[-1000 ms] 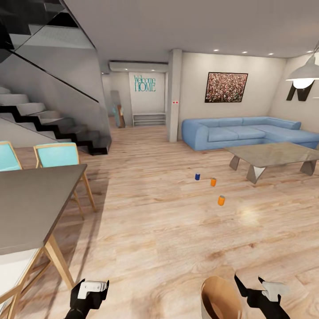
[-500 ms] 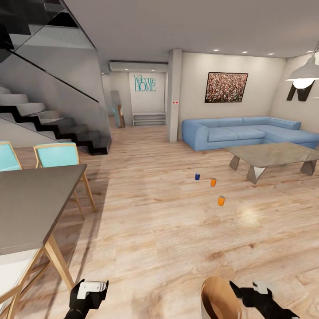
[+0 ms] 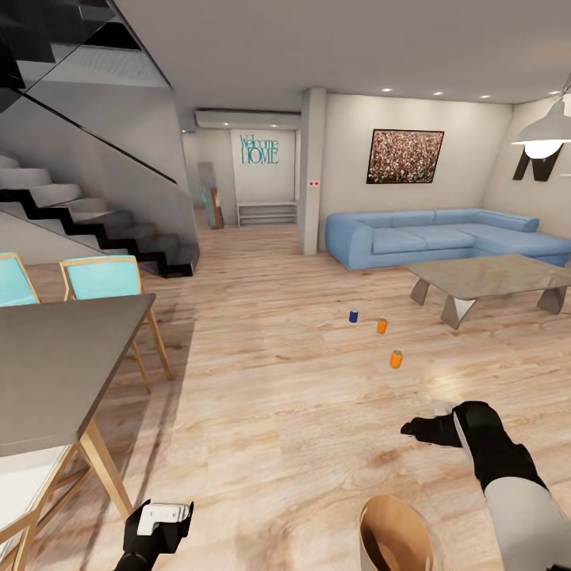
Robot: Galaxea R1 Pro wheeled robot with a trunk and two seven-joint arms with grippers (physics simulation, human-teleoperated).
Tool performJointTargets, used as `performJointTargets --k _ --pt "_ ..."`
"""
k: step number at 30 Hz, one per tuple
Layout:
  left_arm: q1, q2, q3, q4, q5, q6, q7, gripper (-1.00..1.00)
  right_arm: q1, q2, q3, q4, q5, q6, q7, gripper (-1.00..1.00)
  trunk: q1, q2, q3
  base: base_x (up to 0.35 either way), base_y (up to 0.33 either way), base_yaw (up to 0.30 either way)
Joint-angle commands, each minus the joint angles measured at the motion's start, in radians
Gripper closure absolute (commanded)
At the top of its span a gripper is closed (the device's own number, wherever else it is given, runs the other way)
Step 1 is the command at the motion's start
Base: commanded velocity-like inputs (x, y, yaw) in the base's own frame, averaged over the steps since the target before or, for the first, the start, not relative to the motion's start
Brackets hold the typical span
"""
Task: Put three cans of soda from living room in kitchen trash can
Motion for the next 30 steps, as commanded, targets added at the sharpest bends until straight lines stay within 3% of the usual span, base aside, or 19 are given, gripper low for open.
performJointTargets --k 1,8,14,25,30 --pt "0.0 0.0 0.0 0.0 0.0 0.0 0.0 -1.0 -0.001 0.0 0.0 0.001 0.0 0.0 0.0 -1.0 0.0 0.0 0.0 0.0 0.0 0.0" --pt "0.0 0.0 0.0 0.019 0.001 -0.001 0.0 -1.0 -0.148 -0.057 0.015 0.185 0.043 0.042 -0.001 -1.0 0.0 0.0 0.0 0.0 0.0 0.0" --pt "0.0 0.0 0.0 0.032 0.002 0.0 -0.001 -1.0 -0.211 -0.107 0.022 0.265 0.067 0.05 0.001 -1.0 0.011 -0.021 -0.009 0.0 0.0 0.0" --pt "0.0 0.0 0.0 0.035 0.001 0.001 -0.001 -1.0 -0.219 -0.146 0.025 0.285 0.073 0.049 -0.001 -1.0 0.054 -0.098 -0.044 0.0 0.0 0.0" --pt "0.0 0.0 0.0 0.035 0.001 0.002 -0.002 -1.0 -0.218 -0.15 0.031 0.287 0.074 0.044 -0.002 -1.0 0.073 -0.133 -0.06 0.0 0.0 0.0"
